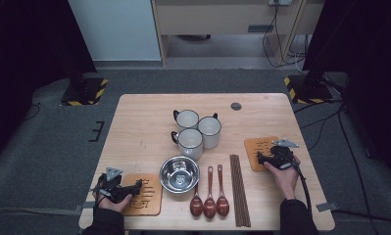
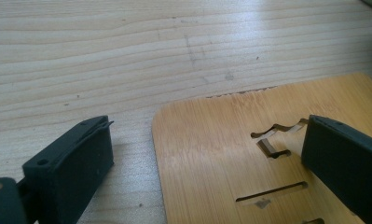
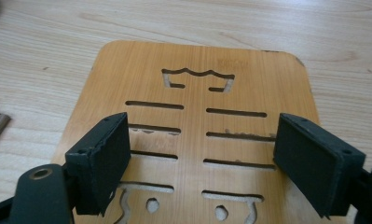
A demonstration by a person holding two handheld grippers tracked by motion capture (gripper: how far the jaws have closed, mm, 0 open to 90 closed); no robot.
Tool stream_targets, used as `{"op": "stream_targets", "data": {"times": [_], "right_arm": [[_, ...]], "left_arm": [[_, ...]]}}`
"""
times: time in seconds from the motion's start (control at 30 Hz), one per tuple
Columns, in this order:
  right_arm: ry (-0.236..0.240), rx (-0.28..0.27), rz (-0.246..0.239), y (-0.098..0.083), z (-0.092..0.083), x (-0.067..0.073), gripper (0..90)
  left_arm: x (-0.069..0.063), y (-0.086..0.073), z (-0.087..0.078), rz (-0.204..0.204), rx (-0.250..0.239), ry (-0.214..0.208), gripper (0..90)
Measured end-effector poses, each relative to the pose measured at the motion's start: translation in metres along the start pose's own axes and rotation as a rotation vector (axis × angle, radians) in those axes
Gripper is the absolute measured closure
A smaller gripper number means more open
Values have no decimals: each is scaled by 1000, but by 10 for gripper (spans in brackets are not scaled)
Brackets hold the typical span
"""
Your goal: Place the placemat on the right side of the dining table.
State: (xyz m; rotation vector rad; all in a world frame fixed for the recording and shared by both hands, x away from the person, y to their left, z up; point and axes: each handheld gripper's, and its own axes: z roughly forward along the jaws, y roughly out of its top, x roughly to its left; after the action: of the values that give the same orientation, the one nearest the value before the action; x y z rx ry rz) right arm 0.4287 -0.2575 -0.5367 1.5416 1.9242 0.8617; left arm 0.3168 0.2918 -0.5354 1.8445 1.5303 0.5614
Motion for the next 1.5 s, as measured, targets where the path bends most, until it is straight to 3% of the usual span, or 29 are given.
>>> {"op": "stream_targets", "data": {"times": [0.4, 0.83, 1.2, 1.5], "right_arm": [[-72, -5, 56, 0, 2, -2, 176], [-111, -4, 91, 0, 2, -1, 166], [-90, -5, 94, 2, 1, 0, 135], [-69, -77, 88, 10, -18, -3, 173]], "left_arm": [[0, 0, 0, 0, 0, 0, 10], [0, 0, 0, 0, 0, 0, 10], [0, 0, 0, 0, 0, 0, 10], [0, 0, 0, 0, 0, 0, 10]]}}
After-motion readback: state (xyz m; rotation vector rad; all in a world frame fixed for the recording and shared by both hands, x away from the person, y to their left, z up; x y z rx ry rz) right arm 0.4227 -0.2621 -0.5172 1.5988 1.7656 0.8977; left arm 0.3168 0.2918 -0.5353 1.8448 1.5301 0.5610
